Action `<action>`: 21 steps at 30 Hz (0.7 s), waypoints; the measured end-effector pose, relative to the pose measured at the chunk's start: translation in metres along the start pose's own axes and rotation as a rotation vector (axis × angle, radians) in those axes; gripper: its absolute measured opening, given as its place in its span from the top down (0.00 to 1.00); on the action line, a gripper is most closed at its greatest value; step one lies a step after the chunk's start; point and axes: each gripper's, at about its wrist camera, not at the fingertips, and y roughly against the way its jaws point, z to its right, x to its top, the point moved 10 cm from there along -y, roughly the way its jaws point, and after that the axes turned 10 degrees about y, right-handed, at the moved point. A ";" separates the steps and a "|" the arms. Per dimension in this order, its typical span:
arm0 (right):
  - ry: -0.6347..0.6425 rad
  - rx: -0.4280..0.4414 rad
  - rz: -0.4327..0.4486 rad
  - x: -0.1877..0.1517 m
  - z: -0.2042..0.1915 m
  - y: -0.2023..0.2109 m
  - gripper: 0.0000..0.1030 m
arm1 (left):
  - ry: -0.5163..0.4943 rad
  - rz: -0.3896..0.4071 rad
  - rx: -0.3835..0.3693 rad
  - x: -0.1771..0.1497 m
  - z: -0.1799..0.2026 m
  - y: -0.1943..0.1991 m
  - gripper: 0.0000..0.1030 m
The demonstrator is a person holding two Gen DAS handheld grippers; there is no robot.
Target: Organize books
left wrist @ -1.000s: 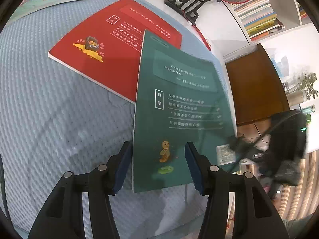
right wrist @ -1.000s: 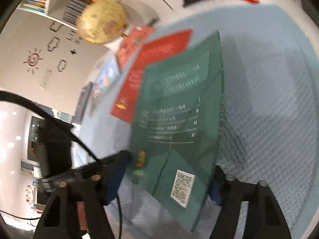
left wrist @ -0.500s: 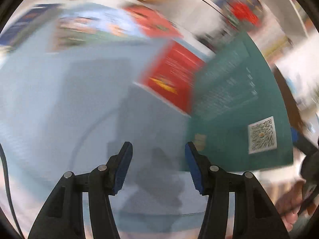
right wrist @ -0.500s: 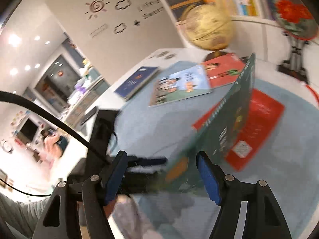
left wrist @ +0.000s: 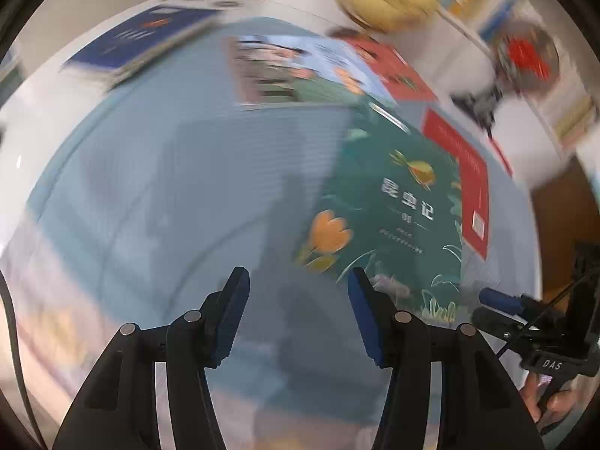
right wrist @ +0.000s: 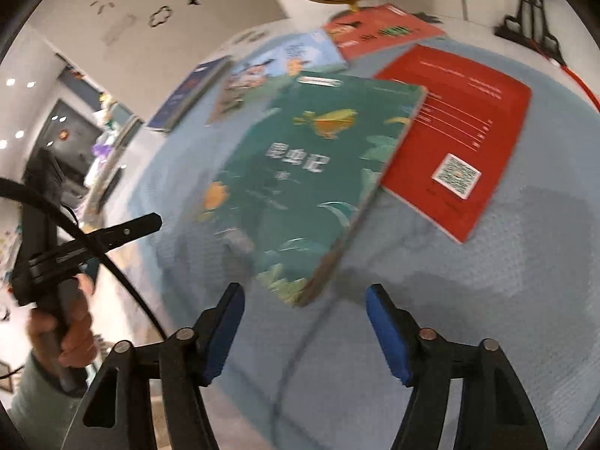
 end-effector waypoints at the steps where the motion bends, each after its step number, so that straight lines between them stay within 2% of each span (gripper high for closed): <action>1: -0.003 -0.005 -0.011 0.000 0.003 -0.006 0.44 | -0.031 -0.013 0.017 0.005 0.009 -0.013 0.50; 4: -0.002 -0.017 -0.009 0.006 0.010 -0.016 0.47 | -0.056 -0.032 0.070 0.018 0.018 -0.038 0.50; 8: 0.011 -0.032 0.013 0.015 0.009 -0.019 0.48 | -0.078 -0.033 0.072 0.031 0.025 -0.048 0.50; 11: 0.033 -0.033 0.027 0.019 0.007 -0.023 0.48 | -0.108 -0.058 0.040 0.026 0.037 -0.049 0.50; 15: -0.003 0.026 0.032 0.019 0.007 -0.023 0.48 | -0.128 -0.083 -0.015 0.003 0.049 -0.044 0.50; 17: 0.005 0.012 0.024 0.017 0.009 -0.021 0.47 | -0.130 -0.093 -0.053 -0.014 0.054 -0.038 0.50; 21: 0.033 0.052 -0.010 -0.006 0.010 -0.011 0.45 | -0.108 -0.127 -0.114 -0.049 0.055 -0.022 0.50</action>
